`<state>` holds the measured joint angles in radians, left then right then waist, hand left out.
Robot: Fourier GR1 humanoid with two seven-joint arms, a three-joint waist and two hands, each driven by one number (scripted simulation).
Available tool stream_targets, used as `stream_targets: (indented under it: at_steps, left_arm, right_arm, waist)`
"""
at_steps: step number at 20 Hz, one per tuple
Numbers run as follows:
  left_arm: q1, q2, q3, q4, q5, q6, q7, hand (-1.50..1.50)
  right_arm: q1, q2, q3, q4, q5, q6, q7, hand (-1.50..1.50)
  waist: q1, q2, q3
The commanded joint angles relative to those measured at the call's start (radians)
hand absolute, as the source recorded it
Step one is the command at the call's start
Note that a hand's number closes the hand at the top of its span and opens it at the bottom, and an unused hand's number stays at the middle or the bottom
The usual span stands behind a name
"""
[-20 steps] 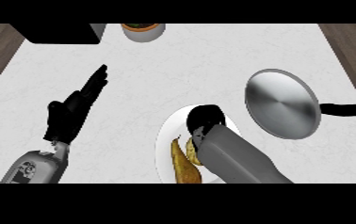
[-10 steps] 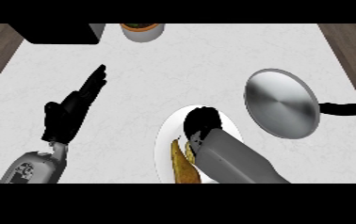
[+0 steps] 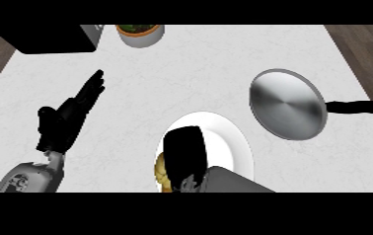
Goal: Pick the squash from the plate and place it in the pan
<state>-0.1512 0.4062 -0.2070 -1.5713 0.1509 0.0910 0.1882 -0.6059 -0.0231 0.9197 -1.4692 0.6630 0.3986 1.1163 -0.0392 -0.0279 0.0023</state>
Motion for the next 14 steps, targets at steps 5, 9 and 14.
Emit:
stream_targets:
  at_steps: [5, 9, 14]
  left_arm:
    - [0.040, 0.002, 0.018, -0.002, 0.003, 0.007, -0.017, 0.00]
    - [0.034, -0.023, -0.005, 0.002, -0.030, 0.026, -0.026, 0.00]
    - [0.032, 0.002, 0.013, -0.020, -0.018, -0.013, -0.027, 0.00]
  right_arm:
    - [0.065, -0.082, 0.080, -0.511, 0.317, -0.225, 0.041, 1.50]
    - [0.201, -0.182, 0.133, -0.734, 0.472, -0.244, 0.072, 1.50]
    - [0.376, -0.299, 0.047, -0.866, 0.582, -0.337, 0.030, 1.50]
  waist:
    - [-0.033, -0.010, 0.001]
    - [-0.024, 0.008, 0.000]
    - [0.009, 0.022, 0.000]
